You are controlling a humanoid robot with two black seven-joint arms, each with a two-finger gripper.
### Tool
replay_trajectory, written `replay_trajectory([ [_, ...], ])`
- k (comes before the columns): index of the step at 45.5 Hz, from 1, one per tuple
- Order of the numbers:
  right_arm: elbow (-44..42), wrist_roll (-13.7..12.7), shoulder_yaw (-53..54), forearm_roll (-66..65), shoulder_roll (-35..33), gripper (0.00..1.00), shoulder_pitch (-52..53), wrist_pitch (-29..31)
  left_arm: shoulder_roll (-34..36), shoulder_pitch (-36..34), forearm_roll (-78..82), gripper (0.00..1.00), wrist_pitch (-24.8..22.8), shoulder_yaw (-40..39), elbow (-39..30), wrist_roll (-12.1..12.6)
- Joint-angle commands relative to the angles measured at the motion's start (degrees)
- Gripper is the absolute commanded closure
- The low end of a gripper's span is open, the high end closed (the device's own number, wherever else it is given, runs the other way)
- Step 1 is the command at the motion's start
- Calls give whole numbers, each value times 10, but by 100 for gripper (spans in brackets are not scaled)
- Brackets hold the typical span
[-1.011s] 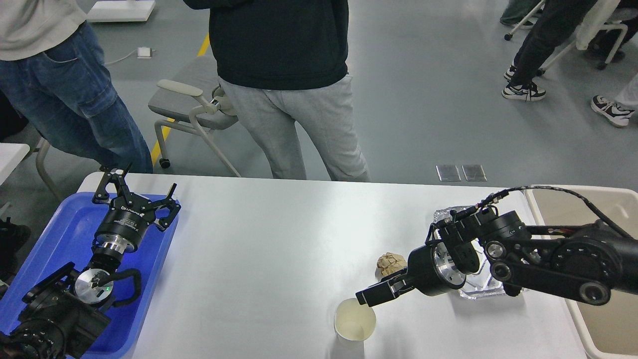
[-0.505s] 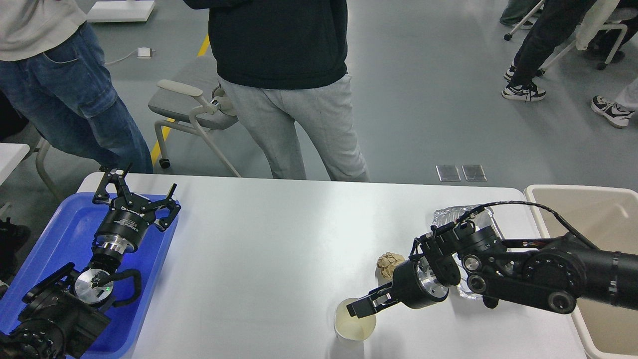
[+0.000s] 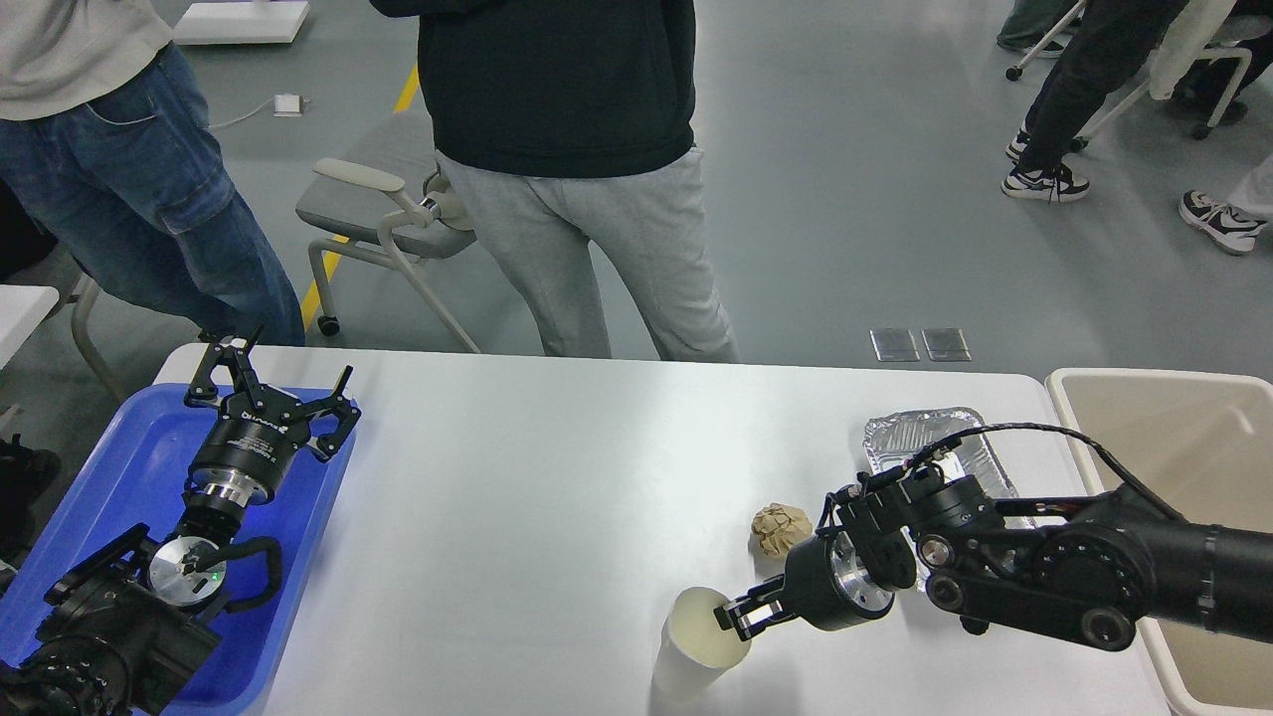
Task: Tidy desktop
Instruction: 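Lift the paper cup with the right gripper toward the beige bin, then carry the cup over the beige bin and release it inside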
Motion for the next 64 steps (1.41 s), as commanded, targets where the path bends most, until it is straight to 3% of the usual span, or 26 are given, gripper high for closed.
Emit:
replay_trajectory([
  [1, -2, 0, -5, -15, -4, 100, -2, 0, 0, 0, 1, 0, 0, 0, 0, 0],
  [16, 17, -10, 4, 7, -46, 100, 33, 19, 0, 0, 1, 0, 0, 0, 0, 0],
  [23, 66, -49, 3, 95, -109, 100, 129, 61, 0, 0, 1, 0, 0, 0, 0, 0],
  [39, 140, -52, 8, 231, -267, 100, 334, 152, 0, 0, 0, 0, 0, 0, 0, 0],
  [64, 105, -46, 98, 287, -401, 100, 326, 132, 0, 0, 1, 0, 0, 0, 0, 0],
])
